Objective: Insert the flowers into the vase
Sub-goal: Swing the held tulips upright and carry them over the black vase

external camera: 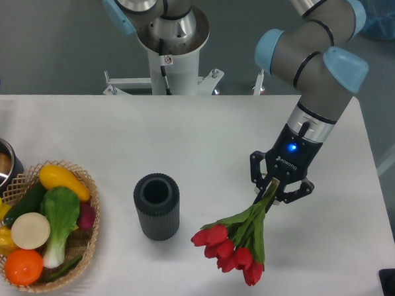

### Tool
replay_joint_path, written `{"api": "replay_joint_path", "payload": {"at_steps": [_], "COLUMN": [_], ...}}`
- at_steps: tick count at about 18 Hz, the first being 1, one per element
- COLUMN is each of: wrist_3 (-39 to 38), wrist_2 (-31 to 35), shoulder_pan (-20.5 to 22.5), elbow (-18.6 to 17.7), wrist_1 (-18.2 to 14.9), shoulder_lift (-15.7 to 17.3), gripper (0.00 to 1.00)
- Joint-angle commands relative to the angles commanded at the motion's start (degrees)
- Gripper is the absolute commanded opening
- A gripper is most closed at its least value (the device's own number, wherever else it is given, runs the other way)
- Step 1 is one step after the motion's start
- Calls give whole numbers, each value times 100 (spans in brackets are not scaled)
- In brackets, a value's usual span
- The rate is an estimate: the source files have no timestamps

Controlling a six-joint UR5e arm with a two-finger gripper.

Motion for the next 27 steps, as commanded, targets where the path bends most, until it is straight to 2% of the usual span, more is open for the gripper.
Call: {"api": "replay_joint_path", "payload": {"at_steps": [4, 6, 11, 15, 19, 21, 25, 27], "wrist_3": [26, 35, 62, 271, 851, 1229, 1397, 1502], "wrist_2": [-481, -1165, -3090, -4129, -5314, -5834, -6169, -6633], "shoulder_pan": [53, 79, 35, 26, -9, -183, -377, -431], "elbow": [-17, -26, -79, -105, -430, -562, -764, -1053], "wrist_1": [18, 18, 378, 396, 404, 404, 404, 404], "shoulder_lift": [-9, -9, -237, -404, -518, -580, -536, -519], "gripper": [29, 29, 28, 28, 28, 28, 28, 27]}}
